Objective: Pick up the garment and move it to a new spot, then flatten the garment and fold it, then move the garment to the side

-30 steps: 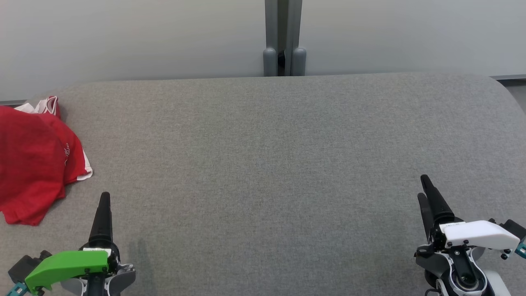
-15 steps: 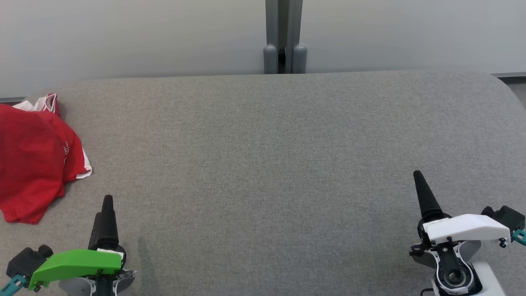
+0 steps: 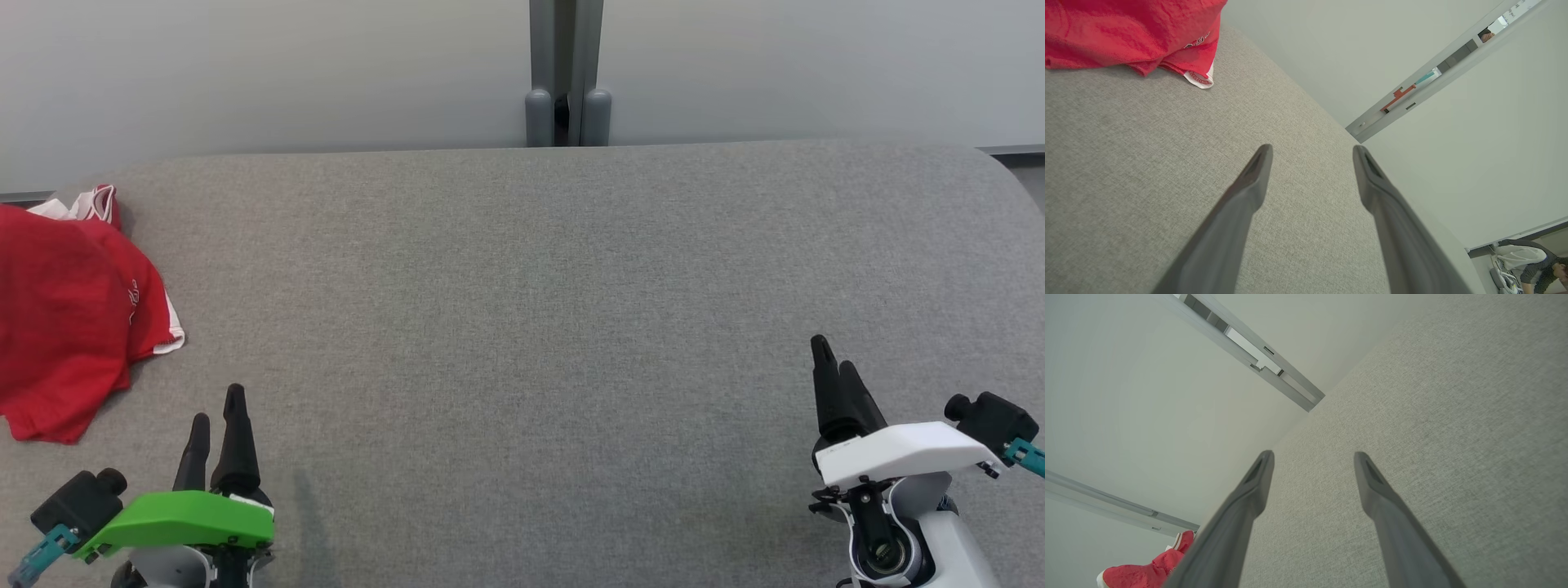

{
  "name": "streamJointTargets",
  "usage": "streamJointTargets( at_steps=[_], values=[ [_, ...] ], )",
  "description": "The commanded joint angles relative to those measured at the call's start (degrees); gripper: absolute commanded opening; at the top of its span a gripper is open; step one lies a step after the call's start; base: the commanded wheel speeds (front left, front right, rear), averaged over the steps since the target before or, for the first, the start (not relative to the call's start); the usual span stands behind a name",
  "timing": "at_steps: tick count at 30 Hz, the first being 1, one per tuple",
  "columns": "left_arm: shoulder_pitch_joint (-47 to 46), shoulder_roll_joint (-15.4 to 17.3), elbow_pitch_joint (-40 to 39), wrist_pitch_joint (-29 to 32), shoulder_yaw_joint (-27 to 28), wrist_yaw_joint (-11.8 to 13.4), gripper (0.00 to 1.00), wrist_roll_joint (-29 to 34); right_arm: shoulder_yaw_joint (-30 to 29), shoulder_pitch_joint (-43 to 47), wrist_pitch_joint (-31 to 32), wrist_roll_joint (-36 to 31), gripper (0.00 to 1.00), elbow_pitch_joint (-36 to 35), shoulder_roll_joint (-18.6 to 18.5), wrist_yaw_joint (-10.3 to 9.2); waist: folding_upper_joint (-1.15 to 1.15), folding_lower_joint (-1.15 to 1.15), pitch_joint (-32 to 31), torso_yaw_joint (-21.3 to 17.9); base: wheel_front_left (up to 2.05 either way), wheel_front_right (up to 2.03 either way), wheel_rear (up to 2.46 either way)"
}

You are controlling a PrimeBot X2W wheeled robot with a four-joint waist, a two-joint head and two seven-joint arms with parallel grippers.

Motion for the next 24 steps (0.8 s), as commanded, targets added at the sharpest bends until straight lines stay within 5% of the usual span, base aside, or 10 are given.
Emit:
streamJointTargets(
  at_steps=[1,24],
  values=[
    [-0.56,0.76,-0.62,-0.69,-0.14,-0.18,1.00,2.46,0.11,-0.76,-0.63,-2.54,1.00,-0.50,-0.22,0.02,0.00,0.00,-0.02,0.02,0.00,0.00,0.00],
    [1.91,0.52,-0.73,-4.46,-1.39,-0.20,1.00,19.67,1.36,0.54,-4.39,-19.90,1.00,0.02,-0.30,0.02,0.00,0.00,0.08,0.56,0.00,0.00,0.00]
  ],
)
